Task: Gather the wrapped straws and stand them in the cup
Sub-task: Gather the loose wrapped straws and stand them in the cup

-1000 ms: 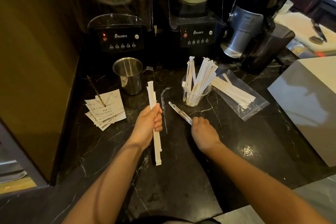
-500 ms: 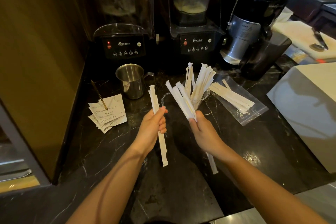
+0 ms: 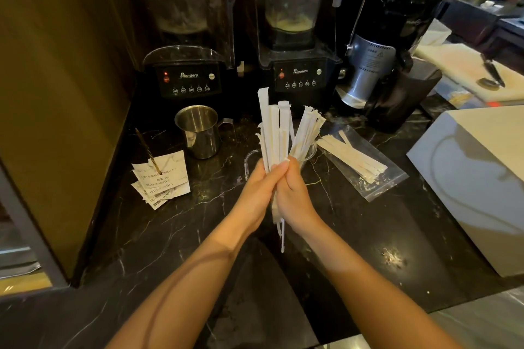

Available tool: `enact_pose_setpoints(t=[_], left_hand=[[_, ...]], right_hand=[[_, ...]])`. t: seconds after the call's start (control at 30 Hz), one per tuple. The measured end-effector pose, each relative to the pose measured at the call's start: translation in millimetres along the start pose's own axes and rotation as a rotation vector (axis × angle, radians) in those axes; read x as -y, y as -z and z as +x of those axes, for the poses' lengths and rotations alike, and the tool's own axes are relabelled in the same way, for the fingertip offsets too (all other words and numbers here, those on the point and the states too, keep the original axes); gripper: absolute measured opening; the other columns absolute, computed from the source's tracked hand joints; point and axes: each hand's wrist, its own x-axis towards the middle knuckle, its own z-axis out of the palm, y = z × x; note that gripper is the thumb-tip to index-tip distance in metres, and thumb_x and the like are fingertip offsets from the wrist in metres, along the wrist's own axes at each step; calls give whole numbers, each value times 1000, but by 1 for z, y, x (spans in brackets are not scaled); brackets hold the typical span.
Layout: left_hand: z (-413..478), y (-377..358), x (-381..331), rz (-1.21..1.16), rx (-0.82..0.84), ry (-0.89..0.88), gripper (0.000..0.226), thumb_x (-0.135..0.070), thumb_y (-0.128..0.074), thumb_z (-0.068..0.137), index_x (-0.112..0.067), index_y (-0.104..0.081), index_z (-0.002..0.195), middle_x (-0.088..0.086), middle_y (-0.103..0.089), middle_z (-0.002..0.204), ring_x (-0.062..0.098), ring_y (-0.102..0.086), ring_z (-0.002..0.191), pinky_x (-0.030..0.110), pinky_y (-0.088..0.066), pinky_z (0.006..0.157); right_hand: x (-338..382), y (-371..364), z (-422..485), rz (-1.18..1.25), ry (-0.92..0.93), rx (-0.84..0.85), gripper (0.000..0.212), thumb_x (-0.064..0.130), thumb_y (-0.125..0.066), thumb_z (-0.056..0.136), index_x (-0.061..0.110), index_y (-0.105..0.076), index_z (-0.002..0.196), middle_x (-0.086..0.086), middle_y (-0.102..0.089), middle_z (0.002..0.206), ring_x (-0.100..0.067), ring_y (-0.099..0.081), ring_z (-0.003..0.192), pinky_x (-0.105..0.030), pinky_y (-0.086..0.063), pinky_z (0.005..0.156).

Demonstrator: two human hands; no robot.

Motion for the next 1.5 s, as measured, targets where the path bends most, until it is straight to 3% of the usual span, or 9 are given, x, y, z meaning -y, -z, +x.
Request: enact_pose_setpoints(t=[0.17,0.3,0.4,0.7,0.87,1.1,1.2,1.37,1.5], left_hand=[[6,-12,0,84,-47,-32,35,-24,-45,90,-28,-39,125,-10,-54,111,-1,-51,106,12,-41,90],[11,-16,-2,194,-28,-79,37,-24,-45,91,-27,-35,127,-16,-53,108,-11,-54,97,2,-44,77],[15,-17,0,285,-27,-114,41,-24,-44,91,-22,-32,130,-19,-50,108,-23,-51,91,-1,-40,73],[15,-12,23,412,-19,-104,33,-20,-41,93,-23,-33,124,-18,-48,111,-21,-47,99,2,-39,82],[13,-10,31,406,14,-78,28,-17,-45,92,-17,-38,119,-12,-52,104,-19,-53,91,4,-43,76],[13,-3,34,404,-1,-43,33,-20,-50,89,-16,-44,121,-7,-57,111,-6,-56,103,10,-45,82],[14,1,34,427,10,-52,31,-16,-52,88,-7,-49,117,-9,-60,100,-3,-60,95,13,-47,81],[17,4,35,432,-22,-32,19,-15,-53,87,-12,-57,105,-8,-63,87,-3,-63,83,12,-49,71],[19,-1,33,439,-62,-48,26,-15,-50,88,-14,-55,113,-13,-63,94,-5,-61,89,8,-46,76]], right_hand=[[-7,3,3,-23,115,-13,26,7,-35,95,14,-35,120,-3,-45,114,15,-43,104,3,-32,87],[-11,8,9,-13,201,-20,30,4,-35,94,27,-29,111,15,-41,107,27,-41,101,4,-32,84],[-18,15,13,-5,206,7,39,1,-39,92,32,-26,112,16,-39,111,22,-43,104,1,-35,86],[-44,25,13,-33,145,78,42,15,-33,95,51,-28,118,1,-43,125,1,-45,116,-15,-41,96],[-50,32,11,-30,164,127,53,13,-39,90,43,-18,127,-4,-34,137,-15,-35,131,-17,-32,106],[-60,34,9,87,104,222,48,3,-37,88,30,-26,125,5,-43,119,12,-48,111,-9,-41,89],[-60,32,7,43,27,211,45,16,-41,87,40,-29,122,1,-45,125,-5,-45,120,-27,-42,100],[-64,34,9,-194,41,208,68,15,-49,83,34,-10,135,-1,-25,146,2,-22,135,-7,-20,107],[-65,33,10,-214,52,210,73,20,-51,79,23,-8,139,-3,-28,144,-5,-26,134,-17,-26,109]])
